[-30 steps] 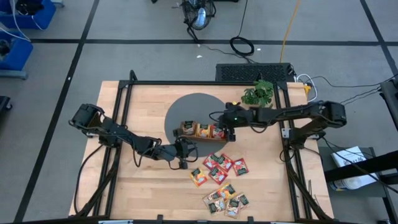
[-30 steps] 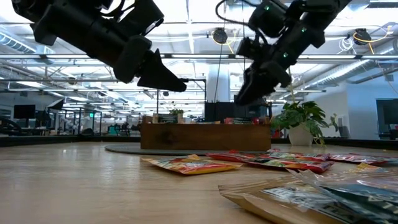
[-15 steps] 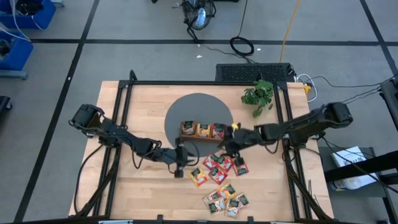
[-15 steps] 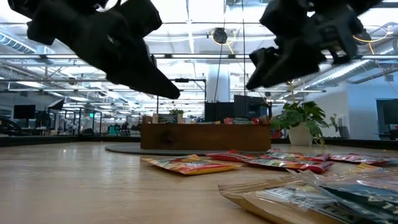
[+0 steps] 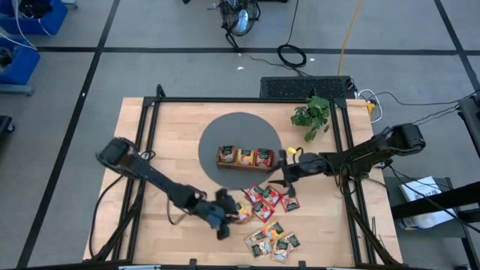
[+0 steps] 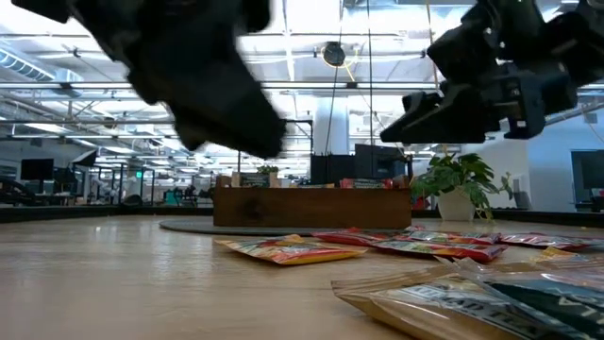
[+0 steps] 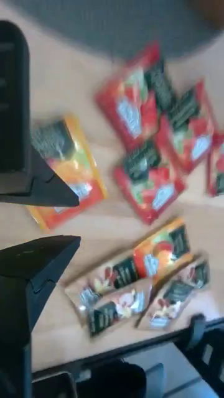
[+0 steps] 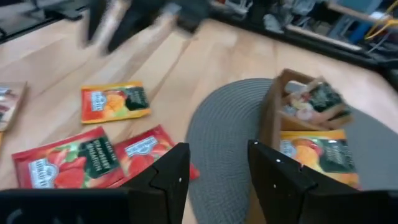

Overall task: Pick & Place Tea
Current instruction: Put the yellow tea bag into the middle section of the wooden organizer

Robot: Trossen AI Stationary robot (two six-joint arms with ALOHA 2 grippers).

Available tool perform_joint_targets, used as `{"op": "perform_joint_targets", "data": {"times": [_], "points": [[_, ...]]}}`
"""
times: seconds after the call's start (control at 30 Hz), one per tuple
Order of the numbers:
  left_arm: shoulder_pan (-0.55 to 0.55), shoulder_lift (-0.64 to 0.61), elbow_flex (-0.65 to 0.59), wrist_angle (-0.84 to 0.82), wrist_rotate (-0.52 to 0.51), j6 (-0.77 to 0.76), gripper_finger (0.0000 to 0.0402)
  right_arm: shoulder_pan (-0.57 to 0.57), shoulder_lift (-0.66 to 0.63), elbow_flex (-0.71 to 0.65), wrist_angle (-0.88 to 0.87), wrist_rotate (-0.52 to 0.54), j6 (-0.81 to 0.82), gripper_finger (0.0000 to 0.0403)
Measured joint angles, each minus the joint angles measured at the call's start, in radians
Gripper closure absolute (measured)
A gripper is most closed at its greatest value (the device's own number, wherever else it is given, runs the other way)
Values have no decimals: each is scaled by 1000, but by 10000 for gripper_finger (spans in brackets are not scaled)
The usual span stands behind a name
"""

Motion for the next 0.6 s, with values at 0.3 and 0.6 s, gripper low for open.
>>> {"op": "perform_joint_targets", "data": {"times": [0.3, 0.6], "points": [[-7, 214, 213, -129, 24, 16, 314, -9, -3, -52, 155, 24, 37, 253], [-13, 214, 218, -295, -5, -110, 314, -9, -4, -52, 130, 18, 63, 253]]}}
